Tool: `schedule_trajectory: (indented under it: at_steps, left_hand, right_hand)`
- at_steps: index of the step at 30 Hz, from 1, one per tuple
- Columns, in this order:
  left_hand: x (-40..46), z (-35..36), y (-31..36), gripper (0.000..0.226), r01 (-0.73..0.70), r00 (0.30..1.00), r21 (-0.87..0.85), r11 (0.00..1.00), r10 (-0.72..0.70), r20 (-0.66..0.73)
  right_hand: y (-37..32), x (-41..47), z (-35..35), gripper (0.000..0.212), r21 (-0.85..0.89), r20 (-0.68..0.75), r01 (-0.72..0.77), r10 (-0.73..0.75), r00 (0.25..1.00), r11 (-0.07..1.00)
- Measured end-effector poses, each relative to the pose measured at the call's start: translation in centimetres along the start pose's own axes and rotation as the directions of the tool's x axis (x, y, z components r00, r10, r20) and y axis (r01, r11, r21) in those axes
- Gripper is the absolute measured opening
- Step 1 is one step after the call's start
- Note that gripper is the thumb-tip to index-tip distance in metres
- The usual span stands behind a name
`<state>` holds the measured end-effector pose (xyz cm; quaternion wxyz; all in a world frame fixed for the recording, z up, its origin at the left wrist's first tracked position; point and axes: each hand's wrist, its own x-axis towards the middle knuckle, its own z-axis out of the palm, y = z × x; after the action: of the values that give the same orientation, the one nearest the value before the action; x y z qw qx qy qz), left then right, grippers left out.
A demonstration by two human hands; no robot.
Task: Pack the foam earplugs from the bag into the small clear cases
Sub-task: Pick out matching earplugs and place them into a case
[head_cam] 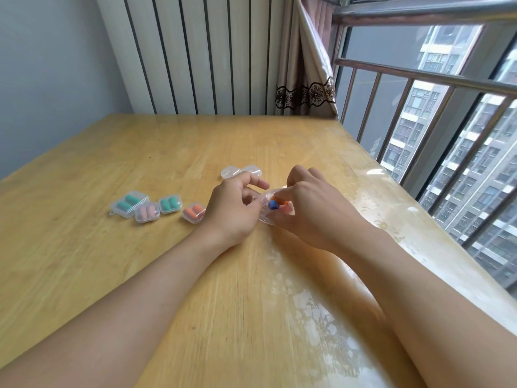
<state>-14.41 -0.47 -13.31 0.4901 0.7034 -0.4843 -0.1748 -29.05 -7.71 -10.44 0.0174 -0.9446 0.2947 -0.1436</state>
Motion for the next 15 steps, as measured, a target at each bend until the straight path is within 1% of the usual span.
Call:
schedule_trajectory:
  at_steps: [2,3,6,8,10,12,14,15]
  left_hand:
    - [-0.1,0.1,0.0,0.016,-0.018,0.999,0.052,0.998,0.02,-0.046]
    - [-0.1,0.2,0.1,0.016,-0.022,0.998,0.068,0.997,0.026,-0.058]
    - [-0.2,0.0,0.3,0.021,-0.017,0.999,0.075,0.997,0.02,-0.046]
    - [-0.2,-0.1,0.4,0.025,0.0,0.999,0.07,0.998,0.002,-0.039]
    - [-0.2,-0.1,0.5,0.026,0.024,0.999,0.068,0.997,-0.022,-0.036]
    - [-0.1,-0.2,0.4,0.023,0.051,0.998,0.057,0.997,-0.049,-0.03]
    - [-0.2,-0.2,0.5,0.022,0.071,0.997,0.049,0.996,-0.069,-0.026]
    - [-0.2,-0.2,0.6,0.022,0.075,0.997,0.043,0.996,-0.074,-0.025]
  right_hand:
    - [0.0,0.1,0.2,0.034,-0.002,-0.001,0.012,-0.012,1.0,1.0]
    - [0.1,0.1,0.3,0.029,0.025,-0.007,0.015,-0.015,1.0,1.0]
    - [0.5,0.2,0.5,0.021,0.166,-0.039,0.037,-0.031,0.999,0.985]
    - [0.7,0.2,0.6,0.022,0.241,-0.071,0.058,-0.042,0.997,0.969]
    - [0.8,0.2,0.5,0.024,0.293,-0.108,0.048,-0.017,0.994,0.955]
    - [0.9,0.3,0.5,0.017,0.289,-0.128,0.04,-0.003,0.992,0.956]
    - [1.1,0.4,0.5,0.009,0.238,-0.103,0.024,0.001,0.995,0.971]
    - [1.1,0.5,0.5,0.01,0.208,-0.088,0.017,0.001,0.996,0.978]
